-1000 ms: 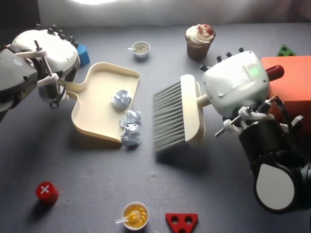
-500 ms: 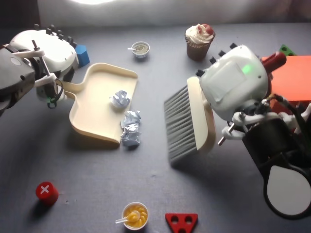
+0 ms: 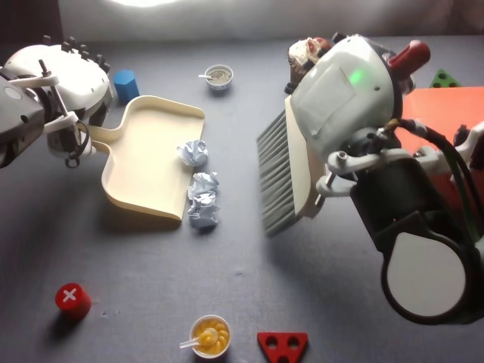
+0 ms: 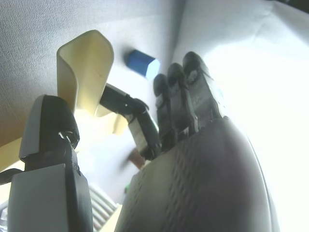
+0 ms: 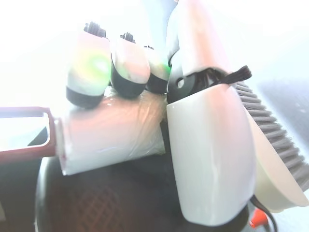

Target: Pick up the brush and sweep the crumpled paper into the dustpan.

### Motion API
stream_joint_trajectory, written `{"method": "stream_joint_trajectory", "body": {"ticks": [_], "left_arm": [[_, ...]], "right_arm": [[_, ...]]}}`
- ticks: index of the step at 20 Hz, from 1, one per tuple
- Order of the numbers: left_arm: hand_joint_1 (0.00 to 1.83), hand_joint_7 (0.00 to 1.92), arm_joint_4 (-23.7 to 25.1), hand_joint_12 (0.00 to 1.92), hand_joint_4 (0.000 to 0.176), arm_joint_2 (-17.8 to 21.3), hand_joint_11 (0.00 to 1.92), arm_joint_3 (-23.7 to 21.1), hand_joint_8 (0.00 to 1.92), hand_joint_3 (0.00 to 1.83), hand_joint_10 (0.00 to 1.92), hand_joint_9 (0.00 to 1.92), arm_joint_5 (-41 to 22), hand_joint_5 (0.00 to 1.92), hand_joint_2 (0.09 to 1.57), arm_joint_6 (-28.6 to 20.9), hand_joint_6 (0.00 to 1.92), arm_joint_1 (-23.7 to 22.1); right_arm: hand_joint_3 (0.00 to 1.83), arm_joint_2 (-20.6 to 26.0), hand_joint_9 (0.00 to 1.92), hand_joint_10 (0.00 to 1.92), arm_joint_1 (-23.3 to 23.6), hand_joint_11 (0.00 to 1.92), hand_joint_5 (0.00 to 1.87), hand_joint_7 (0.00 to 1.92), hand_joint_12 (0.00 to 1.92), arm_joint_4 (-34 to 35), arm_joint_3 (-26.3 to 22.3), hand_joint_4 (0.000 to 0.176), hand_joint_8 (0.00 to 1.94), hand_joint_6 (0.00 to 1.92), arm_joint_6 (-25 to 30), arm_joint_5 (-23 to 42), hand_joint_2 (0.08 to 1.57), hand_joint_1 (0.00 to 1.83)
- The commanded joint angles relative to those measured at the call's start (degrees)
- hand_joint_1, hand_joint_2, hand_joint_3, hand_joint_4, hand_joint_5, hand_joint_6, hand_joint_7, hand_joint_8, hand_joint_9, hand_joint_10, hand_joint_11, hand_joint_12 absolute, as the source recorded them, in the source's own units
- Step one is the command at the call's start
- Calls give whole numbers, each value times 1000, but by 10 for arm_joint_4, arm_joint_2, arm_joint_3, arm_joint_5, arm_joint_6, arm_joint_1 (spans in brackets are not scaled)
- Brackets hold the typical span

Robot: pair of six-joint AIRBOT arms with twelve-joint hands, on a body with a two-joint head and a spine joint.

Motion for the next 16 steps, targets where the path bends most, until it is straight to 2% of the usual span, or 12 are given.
{"method": "stream_joint_trajectory", "body": {"ticks": [1,3,4,5,6,7,8,9,10,11,16], "left_arm": [[1071,304,22,7,0,8,178,-1,0,1,1,230,-40,931,1143,3,1059,-3],[1065,297,22,2,5,10,164,-5,0,0,1,219,-42,930,1144,3,1061,-3],[1056,296,21,3,22,12,167,-8,0,1,1,220,-42,926,1145,3,1067,-3],[1053,286,20,1,22,14,164,-10,0,2,0,212,-43,915,1150,3,1083,-2],[1042,284,19,5,32,16,173,-12,0,3,1,213,-44,897,1159,3,1111,-1],[1018,281,19,4,65,17,170,-14,0,3,4,201,-44,874,1170,3,1147,0],[1024,288,19,11,55,18,186,-15,2,0,6,211,-45,880,1169,3,1139,1],[1045,298,19,13,6,19,193,-16,4,1,7,223,-45,876,1171,3,1144,1],[1020,271,17,7,27,19,157,-17,3,5,4,190,-45,841,1188,4,1198,2],[1051,267,17,5,0,19,148,-18,2,0,2,186,-46,858,1181,4,1172,2],[1041,271,17,10,0,20,163,-20,6,0,7,198,-47,841,1190,5,1200,2]], "right_arm": [[0,0,1471,1921,10,1590,993,1255,1921,-44,-5,176,1941,1921,-26,-54,1190,1554],[1,-4,1455,1921,22,1572,976,1244,1921,-8,-13,175,1941,1921,-64,-54,1196,1548],[1,-8,1452,1921,30,1574,965,1241,1921,13,-16,176,1941,1921,-80,-55,1199,1553],[0,-12,1454,1921,37,1585,960,1246,1921,19,-16,176,1941,1921,-87,-55,1195,1568],[0,-18,1469,1921,43,1593,978,1264,1921,20,-15,176,1941,1921,-97,-54,1194,1565],[0,-23,1455,1921,49,1587,980,1248,1921,23,-11,176,1941,1921,-107,-54,1187,1573],[4,-31,1467,1921,54,1591,977,1257,1921,31,-6,174,1941,1921,-117,-54,1203,1578],[2,-36,1455,1921,56,1571,975,1255,1921,29,-2,174,1941,1921,-119,-54,1201,1574],[2,-42,1443,1921,57,1562,980,1249,1921,29,0,175,1941,1921,-119,-54,1204,1567],[0,-54,1433,1921,58,1552,977,1246,1921,28,3,176,1941,1921,-119,-54,1193,1574],[0,-69,1395,1921,57,1519,959,1204,1921,49,9,176,1941,1921,-151,-54,1200,1569]]}}
